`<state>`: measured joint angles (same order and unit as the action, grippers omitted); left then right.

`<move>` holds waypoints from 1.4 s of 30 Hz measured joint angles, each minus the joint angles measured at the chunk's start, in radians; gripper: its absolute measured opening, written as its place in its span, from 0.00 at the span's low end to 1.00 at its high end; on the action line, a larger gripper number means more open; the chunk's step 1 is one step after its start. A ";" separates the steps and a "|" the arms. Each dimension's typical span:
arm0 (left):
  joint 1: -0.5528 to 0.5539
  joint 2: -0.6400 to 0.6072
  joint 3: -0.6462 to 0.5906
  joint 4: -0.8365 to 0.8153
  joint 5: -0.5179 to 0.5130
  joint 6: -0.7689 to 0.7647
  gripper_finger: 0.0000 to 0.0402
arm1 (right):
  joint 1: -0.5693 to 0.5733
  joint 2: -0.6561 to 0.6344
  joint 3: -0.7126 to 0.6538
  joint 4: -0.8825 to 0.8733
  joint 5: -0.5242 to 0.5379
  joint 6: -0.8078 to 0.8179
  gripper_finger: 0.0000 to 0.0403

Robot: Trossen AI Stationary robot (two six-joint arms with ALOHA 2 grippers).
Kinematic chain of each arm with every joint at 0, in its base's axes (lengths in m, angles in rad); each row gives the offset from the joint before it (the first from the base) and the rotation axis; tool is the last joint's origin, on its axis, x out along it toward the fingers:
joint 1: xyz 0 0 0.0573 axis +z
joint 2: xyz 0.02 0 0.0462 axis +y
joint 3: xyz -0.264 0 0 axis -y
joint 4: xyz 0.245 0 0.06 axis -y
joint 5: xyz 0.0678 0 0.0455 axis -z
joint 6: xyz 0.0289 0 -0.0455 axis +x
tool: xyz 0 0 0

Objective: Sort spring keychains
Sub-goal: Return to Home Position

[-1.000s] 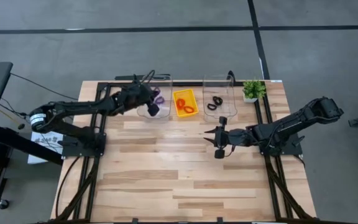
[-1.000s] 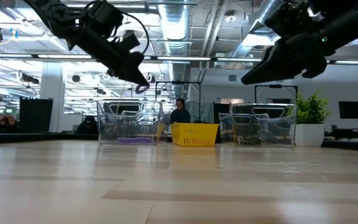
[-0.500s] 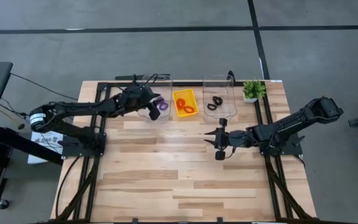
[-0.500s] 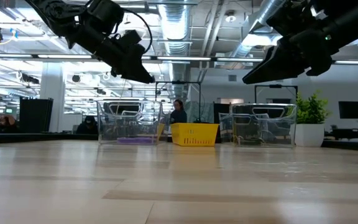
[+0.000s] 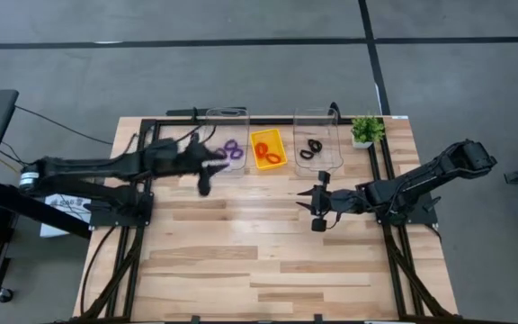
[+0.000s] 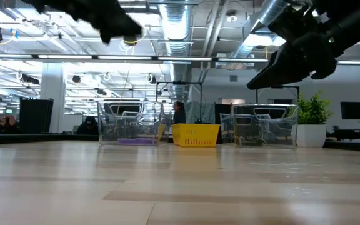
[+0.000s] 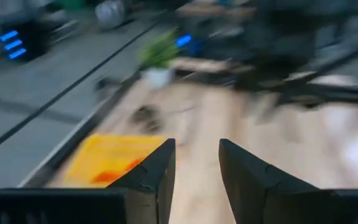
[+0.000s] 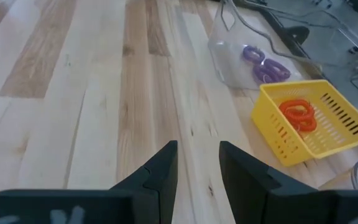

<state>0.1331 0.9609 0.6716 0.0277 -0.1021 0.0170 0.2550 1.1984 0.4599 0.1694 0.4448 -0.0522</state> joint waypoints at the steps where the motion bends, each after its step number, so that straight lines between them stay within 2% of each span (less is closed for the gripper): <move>1: -0.041 -0.034 0.000 -0.011 0.011 0.000 0.30 | 0.000 0.000 0.000 -0.002 0.000 0.003 0.27; 6: -0.238 -0.199 -0.072 -0.023 0.025 0.000 0.30 | 0.021 -0.014 0.000 0.028 0.000 0.037 0.27; 11: -0.347 -0.381 -0.257 0.088 0.024 -0.041 0.30 | 0.107 -0.120 0.000 0.065 -0.010 0.044 0.27; 18: -0.340 -0.668 -0.527 0.235 0.021 -0.061 0.30 | 0.243 -0.396 0.000 -0.054 -0.054 0.025 0.27; 24: -0.284 -0.855 -0.626 0.244 0.025 -0.088 0.30 | 0.330 -0.611 -0.018 -0.206 -0.054 0.065 0.27; 29: -0.257 -0.900 -0.667 0.227 0.027 -0.118 0.30 | 0.376 -0.789 -0.121 -0.203 -0.053 0.073 0.27; 35: -0.250 -0.873 -0.667 0.226 0.028 -0.114 0.30 | 0.380 -1.043 -0.224 -0.234 -0.057 0.099 0.27; 39: -0.250 -0.852 -0.667 0.227 0.027 -0.096 0.30 | 0.380 -1.192 -0.271 -0.320 -0.057 0.119 0.27; 42: -0.250 -0.844 -0.666 0.227 0.025 -0.100 0.30 | 0.378 -1.192 -0.287 -0.344 -0.052 0.133 0.27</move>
<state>-0.1169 0.1173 0.0051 0.2545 -0.0772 -0.0826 0.6331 0.0062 0.1730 -0.1742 0.3926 0.0806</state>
